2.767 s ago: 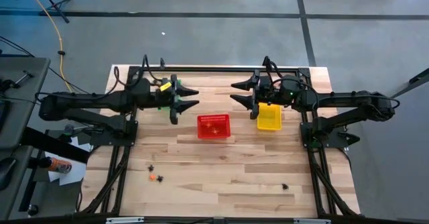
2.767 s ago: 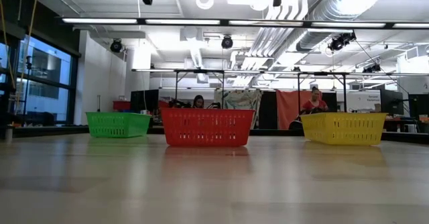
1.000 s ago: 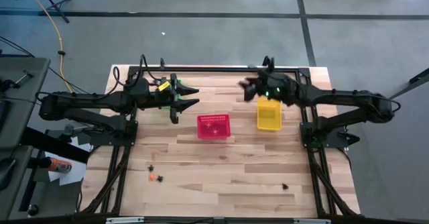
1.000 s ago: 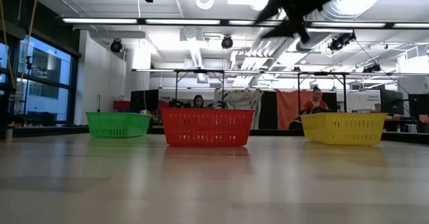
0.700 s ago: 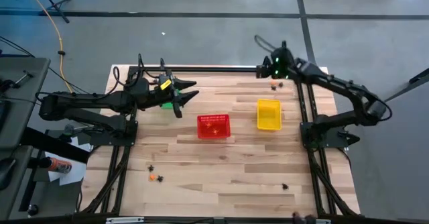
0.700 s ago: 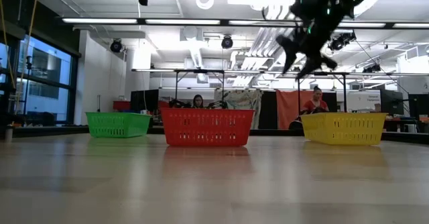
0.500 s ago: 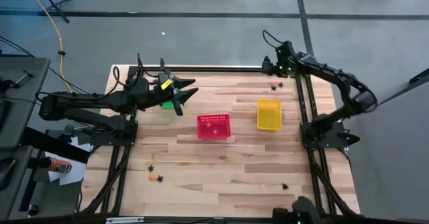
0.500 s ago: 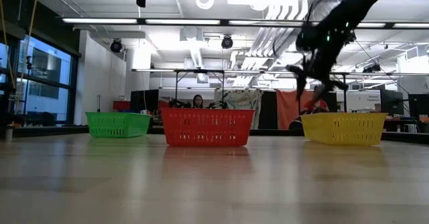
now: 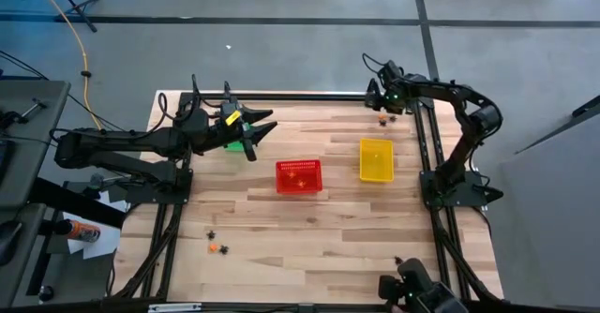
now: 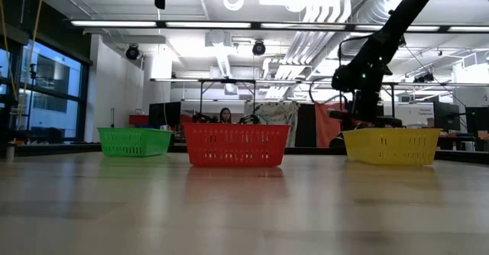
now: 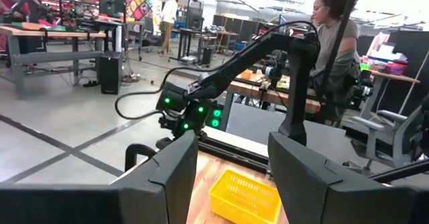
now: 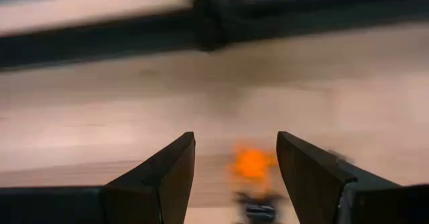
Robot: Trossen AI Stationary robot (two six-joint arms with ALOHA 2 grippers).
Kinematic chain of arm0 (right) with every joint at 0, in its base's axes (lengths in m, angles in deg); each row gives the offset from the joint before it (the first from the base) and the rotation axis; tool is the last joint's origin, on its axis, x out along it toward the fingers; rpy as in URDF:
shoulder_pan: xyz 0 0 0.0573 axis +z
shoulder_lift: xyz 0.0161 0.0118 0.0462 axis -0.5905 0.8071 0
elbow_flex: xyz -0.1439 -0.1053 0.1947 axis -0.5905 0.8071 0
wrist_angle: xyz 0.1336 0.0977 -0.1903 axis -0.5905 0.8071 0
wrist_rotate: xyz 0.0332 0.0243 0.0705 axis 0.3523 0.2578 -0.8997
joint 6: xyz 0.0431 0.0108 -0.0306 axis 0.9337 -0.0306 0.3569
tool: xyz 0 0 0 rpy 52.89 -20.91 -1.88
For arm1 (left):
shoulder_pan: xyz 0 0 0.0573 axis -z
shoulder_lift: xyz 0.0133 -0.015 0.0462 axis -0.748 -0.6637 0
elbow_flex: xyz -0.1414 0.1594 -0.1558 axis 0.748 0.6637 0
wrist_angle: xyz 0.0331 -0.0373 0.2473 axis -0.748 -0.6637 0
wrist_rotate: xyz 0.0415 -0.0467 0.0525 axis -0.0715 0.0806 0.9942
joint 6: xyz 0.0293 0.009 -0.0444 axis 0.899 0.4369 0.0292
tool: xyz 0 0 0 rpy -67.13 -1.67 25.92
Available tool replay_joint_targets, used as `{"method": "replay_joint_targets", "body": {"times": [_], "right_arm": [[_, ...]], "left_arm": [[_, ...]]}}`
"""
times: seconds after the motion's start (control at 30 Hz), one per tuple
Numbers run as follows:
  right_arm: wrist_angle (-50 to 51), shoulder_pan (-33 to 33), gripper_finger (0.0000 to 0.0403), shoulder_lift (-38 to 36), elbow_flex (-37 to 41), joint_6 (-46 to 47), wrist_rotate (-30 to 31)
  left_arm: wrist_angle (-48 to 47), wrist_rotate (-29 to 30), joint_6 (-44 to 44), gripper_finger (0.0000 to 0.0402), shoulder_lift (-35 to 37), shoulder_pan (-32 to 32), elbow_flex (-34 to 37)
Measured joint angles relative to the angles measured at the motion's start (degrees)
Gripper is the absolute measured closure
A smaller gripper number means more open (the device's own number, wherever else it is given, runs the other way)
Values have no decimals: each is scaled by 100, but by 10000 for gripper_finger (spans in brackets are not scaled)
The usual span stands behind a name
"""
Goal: Sort Halloween decoration
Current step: Put the orange spider toy into the red bin
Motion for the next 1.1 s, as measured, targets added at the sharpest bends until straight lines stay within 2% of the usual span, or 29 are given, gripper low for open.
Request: {"method": "replay_joint_targets", "body": {"times": [0.17, 0.6, 0.77, 1.1], "right_arm": [[315, -3, 199, -10, -12, -51, 73], [268, 231, 205, 176, -27, -22, 405], [264, 384, 238, 314, -53, -88, 579], [219, 422, 329, 316, -33, -147, 628]], "left_arm": [[-16, 0, 0, 229, 0, 0, 0], [-24, 0, 96, 229, 0, 0, 0], [-26, 0, 98, 229, 0, 0, 0], [-26, 2, 105, 229, 0, 0, 0]]}}
